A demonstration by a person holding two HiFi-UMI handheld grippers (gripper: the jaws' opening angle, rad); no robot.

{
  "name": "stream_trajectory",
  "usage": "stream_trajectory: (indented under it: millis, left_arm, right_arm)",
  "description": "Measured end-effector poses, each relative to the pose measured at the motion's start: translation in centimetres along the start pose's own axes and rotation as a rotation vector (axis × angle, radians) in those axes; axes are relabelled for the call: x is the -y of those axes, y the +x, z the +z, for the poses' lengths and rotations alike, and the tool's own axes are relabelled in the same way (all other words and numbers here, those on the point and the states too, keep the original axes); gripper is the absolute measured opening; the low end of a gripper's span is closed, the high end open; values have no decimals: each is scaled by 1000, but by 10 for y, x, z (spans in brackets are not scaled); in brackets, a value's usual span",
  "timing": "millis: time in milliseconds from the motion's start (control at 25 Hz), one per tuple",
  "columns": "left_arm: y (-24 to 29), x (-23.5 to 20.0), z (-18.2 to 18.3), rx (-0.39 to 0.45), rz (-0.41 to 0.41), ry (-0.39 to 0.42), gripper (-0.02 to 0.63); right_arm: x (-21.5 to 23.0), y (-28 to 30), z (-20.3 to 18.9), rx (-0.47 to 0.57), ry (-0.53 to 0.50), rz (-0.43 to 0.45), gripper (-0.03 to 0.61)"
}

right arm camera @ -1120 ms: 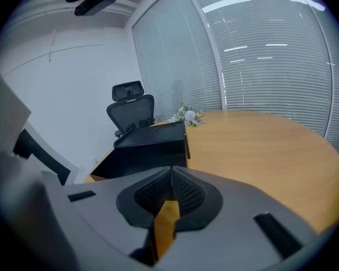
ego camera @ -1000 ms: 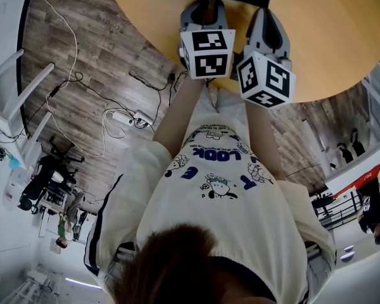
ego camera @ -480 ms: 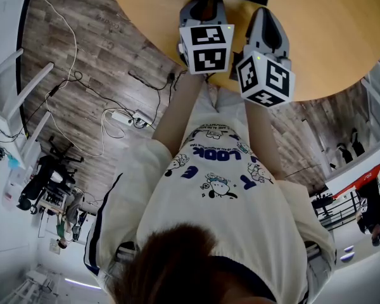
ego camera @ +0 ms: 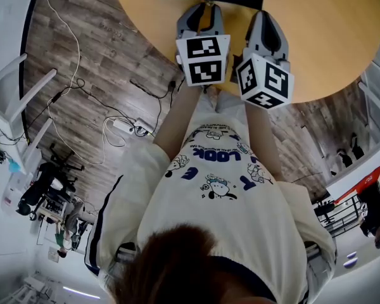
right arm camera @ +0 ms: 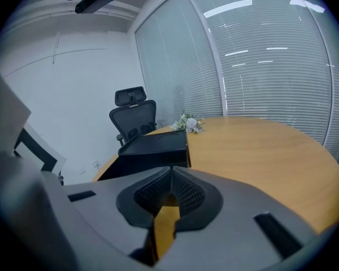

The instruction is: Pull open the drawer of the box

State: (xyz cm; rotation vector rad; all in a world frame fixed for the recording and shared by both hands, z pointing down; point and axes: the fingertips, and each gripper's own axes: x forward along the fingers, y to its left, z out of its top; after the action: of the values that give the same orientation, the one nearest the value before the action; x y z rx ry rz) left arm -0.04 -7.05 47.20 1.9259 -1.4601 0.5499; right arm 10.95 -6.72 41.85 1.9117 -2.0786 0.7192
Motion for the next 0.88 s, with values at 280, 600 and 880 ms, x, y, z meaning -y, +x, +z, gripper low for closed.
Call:
stream_trajectory:
  millis: [280, 600, 880]
  left_arm:
    - [-41, 16, 59, 160, -47, 36, 83]
    - [-86, 32, 115, 337, -80, 79, 31]
    - [-115, 31, 135, 433, -12, 171, 25]
  right_arm:
    - [-15, -15, 37, 77, -24, 33, 32]
    - [-29, -34, 70, 146, -47, 62, 32]
    - [-44, -47, 94, 197, -76, 92, 32]
